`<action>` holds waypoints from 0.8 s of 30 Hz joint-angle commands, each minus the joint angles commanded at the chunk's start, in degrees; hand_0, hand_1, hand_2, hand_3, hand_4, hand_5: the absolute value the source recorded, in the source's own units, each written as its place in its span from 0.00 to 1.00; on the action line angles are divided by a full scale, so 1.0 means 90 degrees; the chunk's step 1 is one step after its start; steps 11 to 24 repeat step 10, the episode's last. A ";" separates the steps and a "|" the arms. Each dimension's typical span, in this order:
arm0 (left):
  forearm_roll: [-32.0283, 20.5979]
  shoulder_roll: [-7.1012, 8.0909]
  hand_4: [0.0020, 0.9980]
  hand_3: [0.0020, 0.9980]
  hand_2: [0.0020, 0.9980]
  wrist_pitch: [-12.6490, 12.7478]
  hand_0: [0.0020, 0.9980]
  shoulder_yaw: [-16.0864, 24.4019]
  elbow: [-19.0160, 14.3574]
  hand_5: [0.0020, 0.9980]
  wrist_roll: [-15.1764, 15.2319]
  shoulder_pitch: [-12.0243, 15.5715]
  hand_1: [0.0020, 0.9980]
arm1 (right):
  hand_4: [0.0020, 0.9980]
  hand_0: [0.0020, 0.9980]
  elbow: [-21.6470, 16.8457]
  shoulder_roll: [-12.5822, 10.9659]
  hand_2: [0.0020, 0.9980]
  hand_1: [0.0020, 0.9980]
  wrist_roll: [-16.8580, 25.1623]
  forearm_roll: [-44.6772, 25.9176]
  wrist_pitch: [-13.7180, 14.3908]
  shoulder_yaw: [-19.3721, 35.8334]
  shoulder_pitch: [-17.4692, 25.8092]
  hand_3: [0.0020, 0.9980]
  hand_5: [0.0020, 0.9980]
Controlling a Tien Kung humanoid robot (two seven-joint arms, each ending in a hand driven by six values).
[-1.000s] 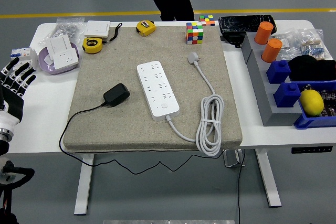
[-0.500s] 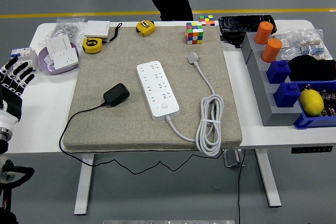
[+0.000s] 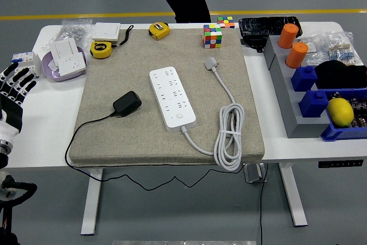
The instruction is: Pick up the plug,place it near the board,insert it into the board,press the button
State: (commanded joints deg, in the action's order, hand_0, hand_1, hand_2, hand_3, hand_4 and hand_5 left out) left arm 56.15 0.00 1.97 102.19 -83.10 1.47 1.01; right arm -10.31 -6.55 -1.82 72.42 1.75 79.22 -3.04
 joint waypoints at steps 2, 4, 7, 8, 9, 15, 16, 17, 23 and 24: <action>0.0020 0.0000 0.97 0.71 0.66 0.0000 0.72 0.0001 -0.0005 0.79 0.0000 0.0001 0.69 | 1.00 0.94 0.0000 0.0004 0.75 0.81 0.0002 -0.0001 0.0000 0.0003 0.0000 0.78 0.85; 0.0038 0.0000 0.97 0.71 0.66 0.0000 0.72 0.0003 -0.0011 0.79 0.0001 0.0005 0.69 | 1.00 0.94 0.0000 0.0008 0.75 0.81 0.0004 0.0000 0.0000 0.0010 0.0004 0.78 0.85; 0.0098 0.0000 0.97 0.71 0.66 0.0006 0.72 0.0017 -0.0017 0.79 0.0003 0.0003 0.69 | 1.00 0.94 0.0000 0.0015 0.75 0.81 0.0006 -0.0006 -0.0001 0.0009 0.0009 0.78 0.85; 0.0115 0.0000 0.97 0.71 0.66 0.0005 0.72 0.0019 -0.0018 0.79 0.0003 0.0003 0.69 | 1.00 0.94 0.0000 0.0016 0.75 0.81 0.0005 -0.0007 -0.0001 0.0009 0.0010 0.78 0.85; 0.0125 0.0000 0.97 0.71 0.66 0.0005 0.72 0.0019 -0.0019 0.79 0.0003 0.0003 0.69 | 1.00 0.94 0.0000 0.0016 0.75 0.81 0.0004 -0.0008 -0.0001 0.0009 0.0012 0.78 0.85; 0.0132 0.0000 0.97 0.71 0.66 0.0006 0.72 0.0017 -0.0019 0.79 0.0005 0.0004 0.69 | 1.00 0.94 0.0000 0.0017 0.75 0.81 0.0002 -0.0008 0.0000 0.0013 0.0014 0.78 0.85; 0.0132 0.0000 0.97 0.71 0.66 0.0006 0.72 0.0017 -0.0019 0.79 0.0005 0.0004 0.69 | 1.00 0.94 0.0000 0.0017 0.75 0.81 0.0002 -0.0008 0.0000 0.0013 0.0014 0.78 0.85; 0.0132 0.0000 0.97 0.71 0.66 0.0006 0.72 0.0017 -0.0019 0.79 0.0005 0.0004 0.69 | 1.00 0.94 0.0000 0.0017 0.75 0.81 0.0002 -0.0008 0.0000 0.0013 0.0014 0.78 0.85; 0.0132 0.0000 0.97 0.71 0.66 0.0006 0.72 0.0017 -0.0019 0.79 0.0005 0.0004 0.69 | 1.00 0.94 0.0000 0.0017 0.75 0.81 0.0002 -0.0008 0.0000 0.0013 0.0014 0.78 0.85; 0.0132 0.0000 0.97 0.71 0.66 0.0006 0.72 0.0017 -0.0019 0.79 0.0005 0.0004 0.69 | 1.00 0.94 0.0000 0.0017 0.75 0.81 0.0002 -0.0008 0.0000 0.0013 0.0014 0.78 0.85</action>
